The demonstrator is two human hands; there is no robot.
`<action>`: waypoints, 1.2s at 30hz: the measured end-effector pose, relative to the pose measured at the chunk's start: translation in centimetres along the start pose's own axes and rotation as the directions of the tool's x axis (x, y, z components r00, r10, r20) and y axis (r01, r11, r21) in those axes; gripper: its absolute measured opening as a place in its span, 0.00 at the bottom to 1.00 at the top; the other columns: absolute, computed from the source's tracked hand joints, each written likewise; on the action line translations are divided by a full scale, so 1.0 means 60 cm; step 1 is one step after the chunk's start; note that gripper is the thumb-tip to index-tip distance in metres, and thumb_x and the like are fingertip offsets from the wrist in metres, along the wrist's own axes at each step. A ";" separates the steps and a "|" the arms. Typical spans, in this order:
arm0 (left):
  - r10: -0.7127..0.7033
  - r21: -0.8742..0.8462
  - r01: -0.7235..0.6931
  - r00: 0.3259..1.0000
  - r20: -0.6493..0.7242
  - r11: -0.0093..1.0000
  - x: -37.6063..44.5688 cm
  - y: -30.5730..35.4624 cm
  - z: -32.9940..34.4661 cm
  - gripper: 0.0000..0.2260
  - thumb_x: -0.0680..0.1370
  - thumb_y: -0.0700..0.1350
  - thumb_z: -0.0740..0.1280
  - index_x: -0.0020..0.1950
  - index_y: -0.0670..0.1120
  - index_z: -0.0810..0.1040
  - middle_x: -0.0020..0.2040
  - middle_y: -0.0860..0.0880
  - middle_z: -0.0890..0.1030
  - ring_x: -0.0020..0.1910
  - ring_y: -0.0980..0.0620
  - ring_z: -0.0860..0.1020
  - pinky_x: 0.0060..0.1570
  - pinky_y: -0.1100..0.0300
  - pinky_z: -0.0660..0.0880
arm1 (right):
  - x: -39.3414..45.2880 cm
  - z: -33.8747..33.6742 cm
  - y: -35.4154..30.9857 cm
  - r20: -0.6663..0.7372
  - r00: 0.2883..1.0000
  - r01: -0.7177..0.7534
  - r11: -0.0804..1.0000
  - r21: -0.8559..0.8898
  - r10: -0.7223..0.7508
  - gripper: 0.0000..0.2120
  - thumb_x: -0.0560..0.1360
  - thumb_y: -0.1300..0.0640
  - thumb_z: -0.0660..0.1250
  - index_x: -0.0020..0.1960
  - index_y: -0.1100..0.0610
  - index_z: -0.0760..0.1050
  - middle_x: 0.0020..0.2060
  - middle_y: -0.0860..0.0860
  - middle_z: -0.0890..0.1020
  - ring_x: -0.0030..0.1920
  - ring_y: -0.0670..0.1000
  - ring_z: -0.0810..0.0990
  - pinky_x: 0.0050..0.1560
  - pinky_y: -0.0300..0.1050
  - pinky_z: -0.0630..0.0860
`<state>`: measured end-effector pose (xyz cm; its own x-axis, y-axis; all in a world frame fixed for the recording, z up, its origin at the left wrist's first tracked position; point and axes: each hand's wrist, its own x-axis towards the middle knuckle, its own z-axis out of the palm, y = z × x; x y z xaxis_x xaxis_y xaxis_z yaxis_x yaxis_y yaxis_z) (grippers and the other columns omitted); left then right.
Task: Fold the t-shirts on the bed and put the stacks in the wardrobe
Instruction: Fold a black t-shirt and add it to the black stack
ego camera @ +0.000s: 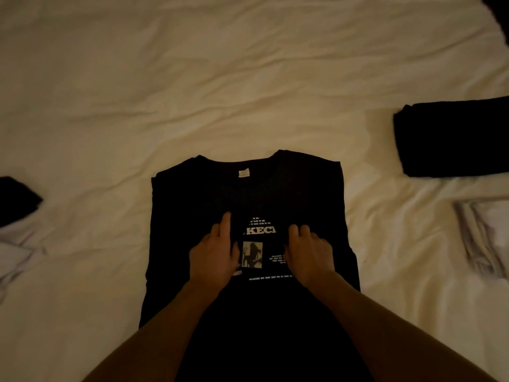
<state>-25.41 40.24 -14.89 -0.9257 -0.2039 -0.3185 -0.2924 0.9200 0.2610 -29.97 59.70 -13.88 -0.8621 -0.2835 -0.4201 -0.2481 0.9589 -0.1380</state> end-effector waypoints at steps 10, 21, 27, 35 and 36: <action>0.062 -0.025 -0.060 0.994 0.087 0.998 0.001 0.015 0.003 0.33 0.82 0.51 0.60 0.81 0.53 0.44 0.68 0.49 0.71 0.56 0.52 0.76 0.48 0.58 0.77 | -0.014 0.006 -0.031 0.064 0.994 0.091 0.995 0.043 -0.093 0.11 0.81 0.49 0.60 0.58 0.54 0.69 0.53 0.51 0.77 0.49 0.51 0.80 0.39 0.41 0.68; -0.068 -0.134 0.020 0.927 -0.368 0.991 0.149 -0.105 -0.095 0.24 0.78 0.48 0.68 0.72 0.42 0.71 0.68 0.38 0.71 0.67 0.36 0.67 0.61 0.41 0.67 | 0.089 -0.100 0.025 -0.197 0.963 -0.122 0.946 0.299 0.186 0.16 0.80 0.49 0.62 0.63 0.57 0.71 0.57 0.54 0.75 0.52 0.54 0.76 0.46 0.46 0.72; -0.185 -0.108 0.187 0.982 0.025 0.976 0.246 -0.126 -0.144 0.19 0.77 0.58 0.66 0.63 0.48 0.74 0.62 0.44 0.75 0.60 0.41 0.72 0.58 0.48 0.70 | 0.205 -0.158 0.064 -0.041 0.986 -0.156 0.982 0.107 0.161 0.30 0.77 0.42 0.66 0.73 0.56 0.63 0.66 0.59 0.71 0.66 0.61 0.69 0.63 0.55 0.69; -0.016 -0.419 0.053 0.996 0.091 0.907 0.271 -0.120 -0.159 0.04 0.80 0.47 0.67 0.52 0.50 0.79 0.49 0.49 0.80 0.49 0.47 0.78 0.41 0.58 0.71 | 0.271 -0.140 0.086 -0.007 0.993 -0.109 0.952 0.285 0.116 0.08 0.79 0.54 0.65 0.54 0.58 0.73 0.49 0.59 0.76 0.54 0.62 0.75 0.50 0.52 0.74; -0.007 -0.399 0.027 0.999 0.053 0.916 0.275 -0.124 -0.161 0.02 0.80 0.48 0.67 0.51 0.53 0.79 0.50 0.50 0.81 0.50 0.47 0.79 0.45 0.55 0.74 | 0.274 -0.145 0.092 -0.036 0.992 -0.107 0.946 0.305 0.124 0.08 0.79 0.55 0.65 0.54 0.58 0.73 0.50 0.59 0.75 0.53 0.62 0.75 0.49 0.53 0.75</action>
<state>-40.82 26.83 -13.29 -0.9098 -0.1919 -0.3681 -0.3890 0.7038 0.5944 -49.36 60.44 -13.76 -0.9015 -0.1617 -0.4014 -0.0075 0.9332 -0.3593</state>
